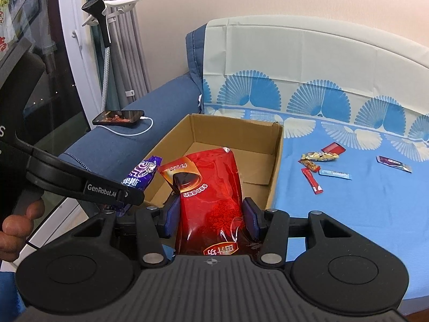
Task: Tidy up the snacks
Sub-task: 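Carry the purple bar and red pouch over the box with both tools, then lower both snacks into the box and open both tools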
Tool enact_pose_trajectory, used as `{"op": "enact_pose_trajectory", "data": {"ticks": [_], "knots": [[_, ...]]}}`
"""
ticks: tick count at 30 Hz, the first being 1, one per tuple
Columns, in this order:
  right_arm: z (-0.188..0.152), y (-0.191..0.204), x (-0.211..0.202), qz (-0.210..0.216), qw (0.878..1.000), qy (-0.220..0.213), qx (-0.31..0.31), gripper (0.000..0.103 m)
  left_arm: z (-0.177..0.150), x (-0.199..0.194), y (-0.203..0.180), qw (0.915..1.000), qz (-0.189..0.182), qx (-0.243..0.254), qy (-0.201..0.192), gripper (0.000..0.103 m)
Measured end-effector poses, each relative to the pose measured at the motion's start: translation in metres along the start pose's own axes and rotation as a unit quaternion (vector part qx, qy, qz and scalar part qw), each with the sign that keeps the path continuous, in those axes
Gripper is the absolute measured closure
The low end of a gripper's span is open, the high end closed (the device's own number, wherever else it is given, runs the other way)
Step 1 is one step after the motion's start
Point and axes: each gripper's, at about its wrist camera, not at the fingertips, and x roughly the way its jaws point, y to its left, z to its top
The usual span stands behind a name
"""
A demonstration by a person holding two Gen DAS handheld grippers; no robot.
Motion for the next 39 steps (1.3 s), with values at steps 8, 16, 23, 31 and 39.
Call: {"op": "enact_pose_trajectory", "data": {"ticks": [8, 16, 23, 31, 39], "knots": [[0.009, -0.006, 0.011, -0.004, 1.0, 0.002, 0.015, 0.051, 0.016, 0.008, 0.009, 1.0, 0.005, -0.006, -0.005, 0.087], [0.02, -0.014, 0.031, -0.007, 1.0, 0.007, 0.02, 0.051, 0.035, 0.022, 0.022, 0.9997, 0.011, -0.021, -0.005, 0.087], [0.035, -0.02, 0.057, -0.006, 1.0, 0.009, 0.026, 0.051, 0.059, 0.039, 0.03, 0.9993, 0.016, -0.031, -0.011, 0.087], [0.043, -0.025, 0.094, -0.001, 0.999, 0.024, 0.03, 0.051, 0.082, 0.069, 0.038, 0.9992, 0.023, -0.032, -0.006, 0.087], [0.049, -0.033, 0.135, -0.003, 0.998, 0.045, 0.036, 0.051, 0.097, 0.11, 0.045, 0.9988, 0.027, -0.037, 0.017, 0.087]]}}
